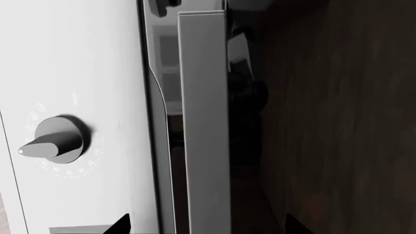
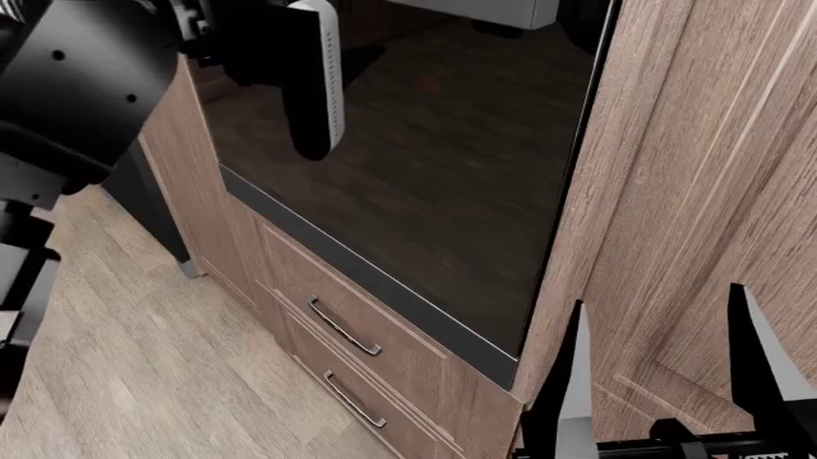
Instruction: Open the oven door
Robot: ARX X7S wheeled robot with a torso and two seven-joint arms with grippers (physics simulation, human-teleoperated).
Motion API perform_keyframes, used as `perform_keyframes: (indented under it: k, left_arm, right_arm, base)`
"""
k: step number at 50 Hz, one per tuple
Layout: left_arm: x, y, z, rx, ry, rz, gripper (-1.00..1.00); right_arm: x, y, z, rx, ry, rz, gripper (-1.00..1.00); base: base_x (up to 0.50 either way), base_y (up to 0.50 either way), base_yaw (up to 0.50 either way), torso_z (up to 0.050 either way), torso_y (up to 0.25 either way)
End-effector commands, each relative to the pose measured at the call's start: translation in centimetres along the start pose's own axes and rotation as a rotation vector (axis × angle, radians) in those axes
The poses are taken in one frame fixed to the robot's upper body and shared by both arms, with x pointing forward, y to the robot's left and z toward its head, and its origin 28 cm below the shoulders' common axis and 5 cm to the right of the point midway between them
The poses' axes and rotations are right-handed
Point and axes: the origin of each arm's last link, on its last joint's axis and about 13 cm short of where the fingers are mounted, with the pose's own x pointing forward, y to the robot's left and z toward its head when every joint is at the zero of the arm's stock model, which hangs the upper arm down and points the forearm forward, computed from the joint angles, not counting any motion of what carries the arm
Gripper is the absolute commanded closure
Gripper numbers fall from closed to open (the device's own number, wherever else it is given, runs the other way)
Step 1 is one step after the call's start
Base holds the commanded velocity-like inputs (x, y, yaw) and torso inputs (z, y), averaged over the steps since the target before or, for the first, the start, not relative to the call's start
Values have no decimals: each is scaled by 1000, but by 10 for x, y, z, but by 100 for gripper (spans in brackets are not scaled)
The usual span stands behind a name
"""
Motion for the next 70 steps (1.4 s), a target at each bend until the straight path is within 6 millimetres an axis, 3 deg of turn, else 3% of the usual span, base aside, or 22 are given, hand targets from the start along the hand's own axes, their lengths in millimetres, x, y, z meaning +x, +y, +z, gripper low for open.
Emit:
perform_keyframes:
  k: [1,70]
  left_arm:
    - [5,-1,-3,-2,11,2,-100]
    - [23,-1,-18,29,65,51,-100]
  right_arm:
    - [-1,0,0,1,0,-1,-100]
    - [1,-1,0,-5,-1,-9,-100]
  base:
    - [0,0,0,0,0]
    - [0,0,0,0,0]
